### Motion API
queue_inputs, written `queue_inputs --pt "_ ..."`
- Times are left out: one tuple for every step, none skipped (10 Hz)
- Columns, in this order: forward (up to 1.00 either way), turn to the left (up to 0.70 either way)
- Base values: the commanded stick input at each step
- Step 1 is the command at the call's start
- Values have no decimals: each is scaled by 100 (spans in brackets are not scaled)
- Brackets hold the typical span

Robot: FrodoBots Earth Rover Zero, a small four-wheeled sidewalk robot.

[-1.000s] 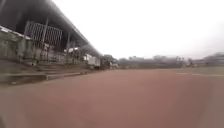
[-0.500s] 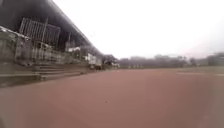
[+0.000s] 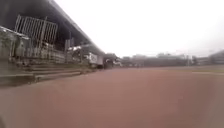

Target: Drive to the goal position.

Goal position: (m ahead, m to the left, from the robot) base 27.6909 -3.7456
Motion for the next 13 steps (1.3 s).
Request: queue_inputs --pt "100 0" --pt "100 0" --pt "100 0" --pt "100 0" --pt "100 0" --pt "100 0" --pt "100 0" --pt "100 0" --pt "100 0" --pt "100 -8" --pt "100 -22" --pt "100 -31" --pt "100 -34"
